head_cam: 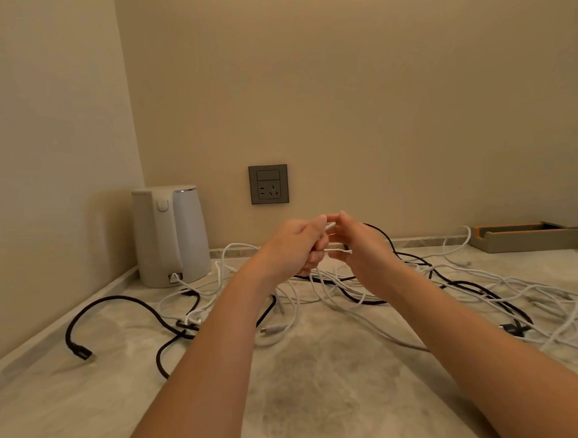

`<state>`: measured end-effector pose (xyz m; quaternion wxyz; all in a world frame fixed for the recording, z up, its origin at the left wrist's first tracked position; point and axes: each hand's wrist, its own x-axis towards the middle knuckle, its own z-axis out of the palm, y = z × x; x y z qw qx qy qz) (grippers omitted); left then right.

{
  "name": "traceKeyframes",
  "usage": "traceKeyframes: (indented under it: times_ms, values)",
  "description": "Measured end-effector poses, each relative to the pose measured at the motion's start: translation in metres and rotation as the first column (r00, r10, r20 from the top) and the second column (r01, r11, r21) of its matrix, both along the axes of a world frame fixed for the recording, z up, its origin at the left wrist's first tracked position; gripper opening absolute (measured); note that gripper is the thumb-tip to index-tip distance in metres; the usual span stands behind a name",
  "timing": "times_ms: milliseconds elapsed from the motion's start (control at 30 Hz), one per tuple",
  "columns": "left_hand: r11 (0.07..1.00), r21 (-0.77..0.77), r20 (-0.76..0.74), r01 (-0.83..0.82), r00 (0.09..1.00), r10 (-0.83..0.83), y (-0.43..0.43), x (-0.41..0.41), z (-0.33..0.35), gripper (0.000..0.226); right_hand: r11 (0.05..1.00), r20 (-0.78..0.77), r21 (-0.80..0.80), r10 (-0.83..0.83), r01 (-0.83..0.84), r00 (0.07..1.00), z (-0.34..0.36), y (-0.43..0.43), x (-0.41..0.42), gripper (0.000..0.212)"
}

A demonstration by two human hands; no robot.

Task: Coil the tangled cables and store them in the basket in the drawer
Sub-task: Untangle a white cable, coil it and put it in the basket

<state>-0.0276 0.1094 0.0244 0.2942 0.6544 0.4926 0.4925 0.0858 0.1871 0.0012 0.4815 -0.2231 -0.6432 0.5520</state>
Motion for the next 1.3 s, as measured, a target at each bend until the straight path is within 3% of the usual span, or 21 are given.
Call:
traceKeyframes:
  times_ms: [100, 200, 267, 367, 433, 500, 600, 700, 833, 933, 1000, 1100, 1233, 1300]
  values:
    - [0.994, -0.061, 0.278, 0.086, 0.958, -0.066, 0.001, -0.003, -0.004, 0.04, 0.993, 0.073, 0.054, 0.097, -0.102, 0.993, -0.008, -0.003, -0.004, 0.044]
    - [0.977, -0.068, 0.519, 0.202, 0.844, -0.138, 0.001, -0.006, -0.006, 0.034, 0.977, 0.065, 0.011, 0.212, -0.213, 0.975, -0.016, -0.011, -0.017, 0.042]
    - [0.954, -0.037, 0.699, 0.297, 0.69, -0.187, 0.001, -0.007, -0.007, 0.031, 0.97, 0.045, -0.028, 0.241, -0.24, 0.969, -0.019, -0.017, -0.025, 0.032]
    - [0.908, 0.067, 0.903, 0.414, 0.362, -0.232, -0.002, -0.012, -0.006, 0.024, 0.969, 0.192, 0.053, 0.228, -0.242, 0.955, -0.025, -0.021, -0.03, 0.019]
    - [0.895, 0.104, 0.926, 0.434, 0.286, -0.247, -0.003, -0.015, -0.004, 0.017, 0.961, 0.239, 0.153, 0.191, -0.231, 0.952, -0.03, -0.017, -0.029, 0.025]
    - [0.898, 0.105, 0.925, 0.427, 0.29, -0.246, -0.005, -0.018, -0.003, 0.02, 0.932, 0.318, 0.305, 0.095, -0.197, 0.943, -0.033, -0.015, -0.028, 0.034]
    - [0.93, 0.084, 0.903, 0.358, 0.367, -0.222, -0.003, -0.023, -0.002, 0.037, 0.857, 0.478, 0.493, -0.119, -0.154, 0.87, -0.038, -0.012, -0.031, 0.037]
    - [0.953, 0.068, 0.871, 0.296, 0.447, -0.201, -0.001, -0.027, -0.003, 0.049, 0.795, 0.494, 0.6, -0.283, -0.087, 0.822, -0.043, -0.009, -0.034, 0.034]
    - [0.948, 0.049, 0.834, 0.313, 0.51, -0.212, -0.006, -0.024, 0.0, 0.046, 0.783, 0.348, 0.611, -0.4, 0.119, 0.848, -0.038, -0.003, -0.037, 0.034]
    - [0.925, 0.083, 0.805, 0.371, 0.523, -0.281, -0.012, -0.024, 0.001, 0.046, 0.834, 0.355, 0.548, -0.303, 0.066, 0.884, -0.032, -0.006, -0.044, 0.065]
    - [0.888, 0.101, 0.796, 0.449, 0.499, -0.343, -0.01, -0.03, 0.0, 0.049, 0.862, 0.343, 0.506, -0.228, 0.025, 0.911, -0.033, -0.005, -0.051, 0.071]
    - [0.724, 0.2, 0.794, 0.66, 0.324, -0.514, -0.008, -0.038, 0.0, 0.045, 0.84, 0.319, 0.542, -0.196, -0.009, 0.927, -0.029, -0.009, -0.054, 0.051]
    - [0.684, 0.251, 0.787, 0.685, 0.267, -0.556, -0.007, -0.048, -0.003, 0.04, 0.853, 0.279, 0.521, -0.134, -0.032, 0.951, -0.02, -0.015, -0.052, 0.02]
    - [0.668, 0.295, 0.785, 0.684, 0.226, -0.577, -0.005, -0.056, -0.003, 0.036, 0.859, 0.239, 0.512, -0.133, -0.008, 0.962, -0.014, -0.018, -0.047, 0.016]
